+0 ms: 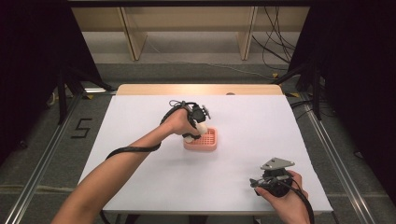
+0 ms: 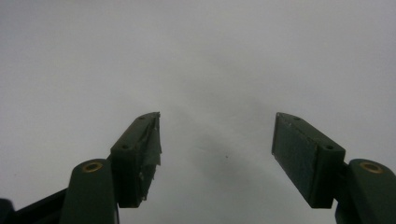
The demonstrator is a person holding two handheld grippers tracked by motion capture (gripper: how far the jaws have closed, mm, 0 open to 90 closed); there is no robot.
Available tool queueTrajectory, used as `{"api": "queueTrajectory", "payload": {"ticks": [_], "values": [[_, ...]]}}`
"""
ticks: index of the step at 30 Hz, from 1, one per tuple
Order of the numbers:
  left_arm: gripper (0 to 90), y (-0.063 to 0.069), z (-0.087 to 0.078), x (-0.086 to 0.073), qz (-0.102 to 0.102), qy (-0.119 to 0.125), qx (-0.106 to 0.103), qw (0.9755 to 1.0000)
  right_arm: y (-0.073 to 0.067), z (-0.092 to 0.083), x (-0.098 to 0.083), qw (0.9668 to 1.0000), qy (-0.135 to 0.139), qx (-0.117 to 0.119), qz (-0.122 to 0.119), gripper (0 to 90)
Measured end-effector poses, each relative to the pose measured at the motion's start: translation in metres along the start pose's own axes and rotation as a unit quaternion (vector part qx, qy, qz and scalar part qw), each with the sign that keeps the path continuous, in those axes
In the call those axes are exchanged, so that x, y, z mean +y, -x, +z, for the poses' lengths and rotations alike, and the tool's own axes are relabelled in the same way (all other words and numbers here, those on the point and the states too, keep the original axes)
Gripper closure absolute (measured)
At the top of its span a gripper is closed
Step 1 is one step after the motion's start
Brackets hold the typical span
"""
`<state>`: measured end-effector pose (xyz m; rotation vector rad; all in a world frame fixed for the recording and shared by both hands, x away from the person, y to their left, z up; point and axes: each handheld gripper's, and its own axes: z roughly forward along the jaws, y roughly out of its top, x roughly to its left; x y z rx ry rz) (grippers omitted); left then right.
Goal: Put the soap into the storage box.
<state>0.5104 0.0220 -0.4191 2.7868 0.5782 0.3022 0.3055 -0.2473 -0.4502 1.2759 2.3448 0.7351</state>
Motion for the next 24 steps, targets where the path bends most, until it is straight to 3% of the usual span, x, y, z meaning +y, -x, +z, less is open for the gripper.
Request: {"api": "queueTrajectory", "payload": {"ticks": [24], "values": [[49.1,0.004,0.01,0.0072,0.021,-0.003,-0.001,0.9998,0.0007,-0.0002,-0.0005,1.0,-0.003,0.0,0.001,33.4]]}}
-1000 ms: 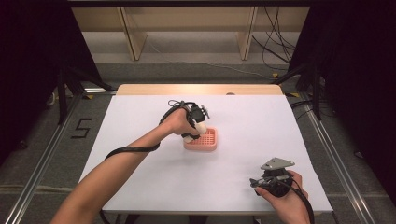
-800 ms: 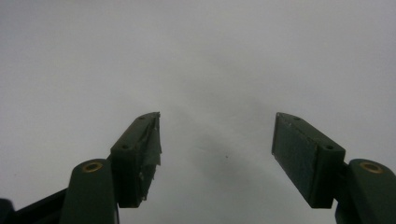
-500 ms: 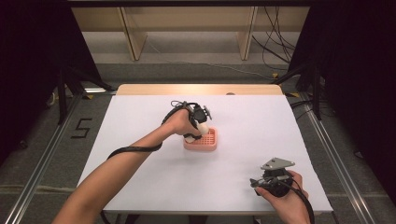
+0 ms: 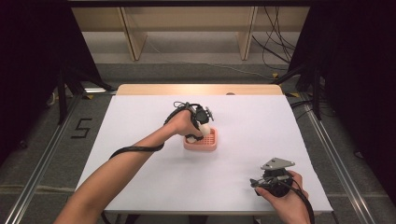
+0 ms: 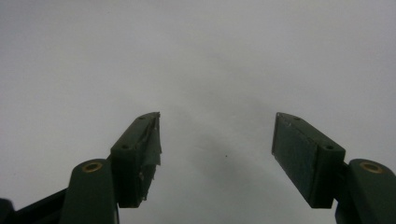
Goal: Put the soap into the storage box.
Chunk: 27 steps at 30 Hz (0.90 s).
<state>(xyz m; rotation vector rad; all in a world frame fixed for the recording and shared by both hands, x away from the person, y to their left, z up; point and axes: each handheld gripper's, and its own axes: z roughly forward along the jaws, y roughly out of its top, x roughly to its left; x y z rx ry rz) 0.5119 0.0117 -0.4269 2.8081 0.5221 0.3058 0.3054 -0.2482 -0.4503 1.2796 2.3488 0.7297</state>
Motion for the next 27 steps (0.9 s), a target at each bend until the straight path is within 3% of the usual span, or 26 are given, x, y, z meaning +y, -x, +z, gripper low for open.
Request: {"api": "queueTrajectory", "payload": {"ticks": [8,16,21,24,27], "values": [[49.1,0.0017,0.004,0.0015,0.008,-0.002,0.0,1.0,0.0004,-0.0003,-0.0004,1.0,0.0,-0.001,0.001,33.4],[48.7,0.0014,0.005,0.0019,0.004,-0.003,-0.001,1.0,0.0001,-0.0004,-0.0003,1.0,0.001,0.0,0.002,33.4],[47.3,0.0013,0.0054,0.0027,-0.006,-0.001,-0.003,1.0,-0.0002,-0.0005,-0.0003,1.0,0.001,0.001,0.002,33.5],[41.9,0.002,0.0023,0.0043,-0.027,0.015,-0.015,0.9994,-0.0003,-0.0005,-0.0003,1.0,0.001,0.001,0.002,33.5],[40.0,0.0007,-0.0032,0.0054,-0.027,0.023,-0.007,0.9993,-0.0005,-0.0005,-0.0001,1.0,0.001,0.001,0.001,33.4]]}}
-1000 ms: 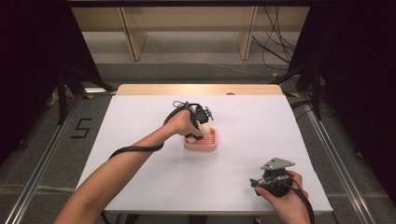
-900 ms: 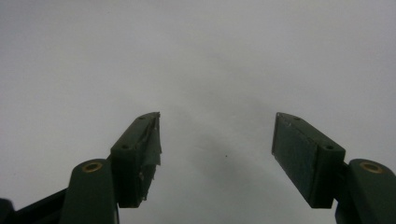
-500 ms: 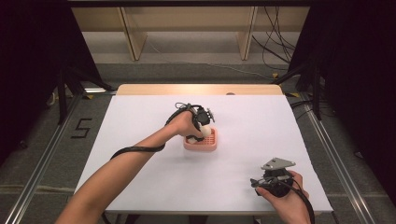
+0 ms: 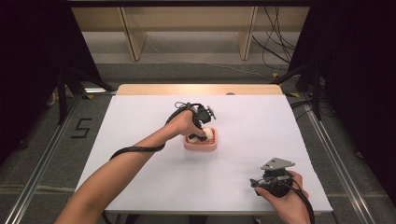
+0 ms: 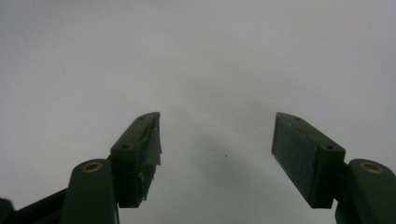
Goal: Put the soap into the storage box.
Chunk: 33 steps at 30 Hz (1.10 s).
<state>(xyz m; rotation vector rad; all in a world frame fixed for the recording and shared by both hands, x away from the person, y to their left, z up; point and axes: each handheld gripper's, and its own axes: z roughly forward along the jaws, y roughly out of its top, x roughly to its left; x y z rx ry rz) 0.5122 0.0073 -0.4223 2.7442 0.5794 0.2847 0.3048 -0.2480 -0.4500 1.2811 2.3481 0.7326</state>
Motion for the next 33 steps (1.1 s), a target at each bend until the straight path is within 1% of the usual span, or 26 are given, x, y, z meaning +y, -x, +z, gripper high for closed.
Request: {"api": "queueTrajectory", "payload": {"ticks": [4,5,7,8,9,12,15,17,19,20,22,24,25,27,28,29,31,32,33], "values": [[37.4,0.0,-0.006,-0.003,-0.003,0.005,0.0,1.0,0.0,0.0,0.0,1.0,0.0,-0.001,0.0,33.4],[36.7,0.001,-0.008,-0.004,-0.007,0.006,0.002,1.0,0.0,0.0,0.0,1.0,0.0,-0.001,0.0,33.4],[36.0,0.001,-0.012,-0.006,-0.006,0.012,0.002,0.9999,0.0,0.0,0.0,1.0,0.0,-0.001,-0.001,33.4],[35.8,0.002,-0.014,-0.008,-0.013,0.019,0.003,0.9997,0.0,0.0,0.0,1.0,0.001,-0.001,-0.001,33.4],[35.7,0.002,-0.017,-0.01,-0.016,0.022,0.001,0.9996,0.0,0.0,0.0,1.0,0.001,-0.002,-0.002,33.4],[35.3,0.004,-0.024,-0.017,-0.025,0.028,0.001,0.9993,0.0,0.0,0.0,1.0,0.001,-0.003,-0.003,33.4],[34.8,0.006,-0.03,-0.025,-0.023,0.031,0.001,0.9992,0.0,-0.001,0.001,1.0,0.003,-0.003,-0.004,33.3],[34.5,0.008,-0.035,-0.033,-0.034,0.041,-0.003,0.9986,0.0,-0.001,0.001,1.0,0.002,-0.004,-0.003,33.2],[34.0,0.009,-0.041,-0.042,-0.042,0.049,-0.003,0.9979,0.0,-0.001,0.0,1.0,0.003,-0.004,-0.003,33.1],[33.9,0.01,-0.044,-0.046,-0.039,0.05,0.0,0.998,-0.001,-0.001,0.0,1.0,0.002,-0.004,-0.001,33.1],[33.6,0.012,-0.05,-0.057,-0.043,0.054,0.001,0.9976,-0.001,-0.001,0.0,1.0,0.003,-0.004,-0.002,33.1],[33.3,0.015,-0.055,-0.069,-0.048,0.061,0.006,0.9969,-0.001,-0.001,0.0,1.0,0.004,-0.004,-0.002,33.0],[33.2,0.016,-0.058,-0.075,-0.05,0.064,0.006,0.9967,0.0,-0.001,0.0,0.9999,0.003,-0.004,-0.009,33.0],[33.0,0.019,-0.062,-0.089,-0.057,0.071,0.006,0.9958,0.0,-0.001,0.0,1.0,0.003,-0.004,-0.008,33.0],[32.9,0.021,-0.062,-0.097,-0.066,0.081,0.005,0.9946,0.0,-0.001,0.0,1.0,0.001,-0.005,-0.008,33.0],[32.9,0.024,-0.063,-0.104,-0.075,0.084,0.006,0.9936,0.0,-0.001,0.0,1.0,0.001,-0.004,-0.009,33.1],[33.0,0.029,-0.065,-0.119,-0.088,0.09,0.005,0.992,-0.001,-0.001,0.0,1.0,0.0,-0.004,-0.007,33.0],[33.0,0.032,-0.066,-0.128,-0.093,0.096,0.007,0.991,0.0,0.001,0.0,0.9998,0.003,-0.007,-0.017,33.0],[32.9,0.034,-0.066,-0.133,-0.092,0.099,0.005,0.9907,-0.001,0.0,0.001,1.0,0.0,-0.003,-0.009,33.0]]}}
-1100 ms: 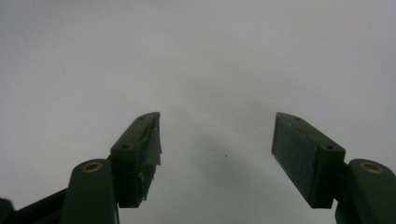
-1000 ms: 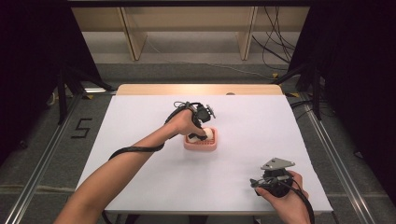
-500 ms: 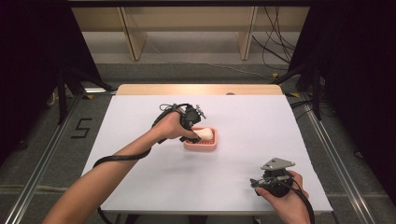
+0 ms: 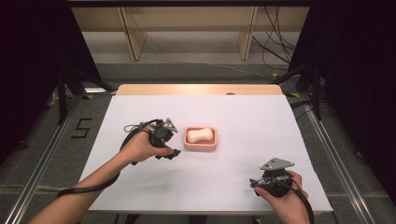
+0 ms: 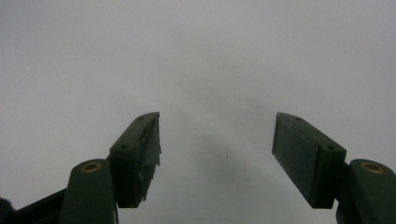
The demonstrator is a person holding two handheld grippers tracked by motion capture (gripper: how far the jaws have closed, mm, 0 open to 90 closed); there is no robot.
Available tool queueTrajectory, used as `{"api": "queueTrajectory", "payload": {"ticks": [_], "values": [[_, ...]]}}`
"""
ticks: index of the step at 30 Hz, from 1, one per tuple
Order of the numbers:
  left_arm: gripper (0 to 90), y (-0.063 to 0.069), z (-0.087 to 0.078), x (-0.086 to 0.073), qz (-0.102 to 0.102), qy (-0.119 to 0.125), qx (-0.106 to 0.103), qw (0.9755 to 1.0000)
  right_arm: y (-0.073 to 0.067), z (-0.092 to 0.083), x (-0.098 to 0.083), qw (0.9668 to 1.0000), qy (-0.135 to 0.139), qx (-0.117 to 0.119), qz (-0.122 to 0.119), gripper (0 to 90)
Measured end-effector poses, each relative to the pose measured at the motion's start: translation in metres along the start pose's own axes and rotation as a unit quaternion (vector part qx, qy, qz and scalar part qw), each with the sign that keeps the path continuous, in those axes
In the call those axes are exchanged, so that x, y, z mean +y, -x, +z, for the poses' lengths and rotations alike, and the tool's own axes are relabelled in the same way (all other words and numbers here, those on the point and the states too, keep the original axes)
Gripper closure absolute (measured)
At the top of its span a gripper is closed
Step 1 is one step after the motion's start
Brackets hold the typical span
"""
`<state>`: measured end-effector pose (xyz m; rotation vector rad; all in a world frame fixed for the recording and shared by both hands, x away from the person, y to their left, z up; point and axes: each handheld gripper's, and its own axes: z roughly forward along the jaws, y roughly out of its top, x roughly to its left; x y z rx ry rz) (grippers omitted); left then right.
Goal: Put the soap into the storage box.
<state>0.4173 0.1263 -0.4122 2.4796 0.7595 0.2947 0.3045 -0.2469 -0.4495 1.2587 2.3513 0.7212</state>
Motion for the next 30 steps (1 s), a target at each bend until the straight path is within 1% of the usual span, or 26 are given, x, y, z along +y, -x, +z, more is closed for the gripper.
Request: {"api": "queueTrajectory", "payload": {"ticks": [1,2,3,4,6,7,9,10,11,12,13,14,15,16,17,18,19,20,21,23,24,25,26,28,29,30], "values": [[33.0,0.001,-0.002,-0.007,-0.007,-0.001,-0.001,1.0,0.0,0.0,0.0,1.0,0.0,-0.001,-0.002,33.0],[32.9,0.002,-0.003,-0.015,-0.008,0.003,0.0,1.0,-0.001,0.0,0.0,1.0,-0.001,0.0,-0.001,33.0],[32.9,0.003,-0.004,-0.023,-0.015,0.012,0.001,0.9998,0.0,0.0,0.0,1.0,0.001,-0.002,-0.009,33.0],[32.9,0.004,-0.006,-0.031,-0.025,0.009,-0.004,0.9996,0.0,0.0,0.0,1.0,0.001,-0.001,-0.008,33.0],[32.9,0.006,-0.007,-0.048,-0.038,0.021,0.004,0.9991,-0.001,0.001,0.0,1.0,0.001,-0.001,-0.008,32.9],[33.0,0.006,-0.007,-0.057,-0.046,0.027,0.007,0.9985,-0.001,0.0,0.0,1.0,-0.003,0.0,0.0,32.9],[33.1,0.008,-0.009,-0.075,-0.059,0.03,0.004,0.9978,-0.001,0.001,0.0,1.0,-0.004,0.0,0.0,32.9],[33.1,0.009,-0.009,-0.082,-0.065,0.032,0.008,0.9974,-0.002,0.001,0.0,1.0,-0.003,0.001,0.001,32.9],[33.1,0.011,-0.009,-0.09,-0.072,0.042,0.01,0.9965,-0.002,0.001,0.0,1.0,-0.002,0.002,0.001,32.9],[33.2,0.012,-0.011,-0.098,-0.081,0.04,0.004,0.9959,-0.002,0.001,0.0,1.0,-0.004,0.003,0.0,32.8],[33.4,0.013,-0.013,-0.106,-0.086,0.043,0.005,0.9953,-0.001,0.002,-0.001,1.0,-0.001,0.001,-0.008,32.8],[33.6,0.015,-0.014,-0.114,-0.099,0.045,0.007,0.994,-0.001,0.002,-0.001,1.0,0.0,0.002,-0.008,32.8],[33.8,0.016,-0.016,-0.121,-0.098,0.043,0.008,0.9942,-0.002,0.002,0.0,1.0,-0.002,0.004,-0.002,32.8],[34.0,0.018,-0.017,-0.127,-0.104,0.043,0.013,0.9936,-0.002,0.002,0.0,1.0,-0.002,0.004,-0.002,32.8],[34.1,0.019,-0.019,-0.132,-0.112,0.047,0.011,0.9925,-0.001,0.002,-0.001,1.0,0.0,0.002,-0.009,32.7],[34.2,0.019,-0.022,-0.137,-0.116,0.051,0.02,0.9917,-0.001,0.002,0.0,1.0,0.0,0.002,-0.008,32.7],[34.2,0.019,-0.024,-0.143,-0.127,0.062,0.028,0.9896,-0.001,0.003,0.0,1.0,0.001,0.002,-0.01,32.8],[34.2,0.019,-0.027,-0.147,-0.13,0.063,0.033,0.9889,-0.001,0.003,0.0,0.9999,0.001,0.003,-0.01,32.8],[34.1,0.018,-0.03,-0.151,-0.136,0.063,0.035,0.9881,-0.002,0.002,0.0,1.0,-0.002,0.005,-0.003,32.8],[34.1,0.017,-0.034,-0.159,-0.146,0.068,0.045,0.986,-0.002,0.002,0.0,1.0,-0.002,0.006,-0.004,32.8],[34.2,0.016,-0.036,-0.162,-0.151,0.069,0.045,0.985,-0.003,0.002,0.0,1.0,-0.003,0.007,-0.004,32.8],[34.2,0.015,-0.04,-0.166,-0.148,0.069,0.049,0.9853,-0.003,0.002,0.0,1.0,-0.002,0.007,-0.005,32.8],[34.3,0.014,-0.041,-0.168,-0.148,0.07,0.053,0.9851,-0.004,0.001,0.0,0.9999,-0.004,0.009,0.003,32.7],[34.4,0.012,-0.046,-0.17,-0.147,0.072,0.056,0.985,-0.002,0.003,0.001,0.9999,0.001,0.009,-0.01,32.6],[34.4,0.011,-0.047,-0.171,-0.152,0.081,0.056,0.9835,-0.002,0.003,0.001,0.9999,0.001,0.009,-0.014,32.4],[34.4,0.009,-0.049,-0.171,-0.145,0.077,0.056,0.9848,-0.002,0.003,0.001,0.9999,0.001,0.011,-0.011,31.9]]}}
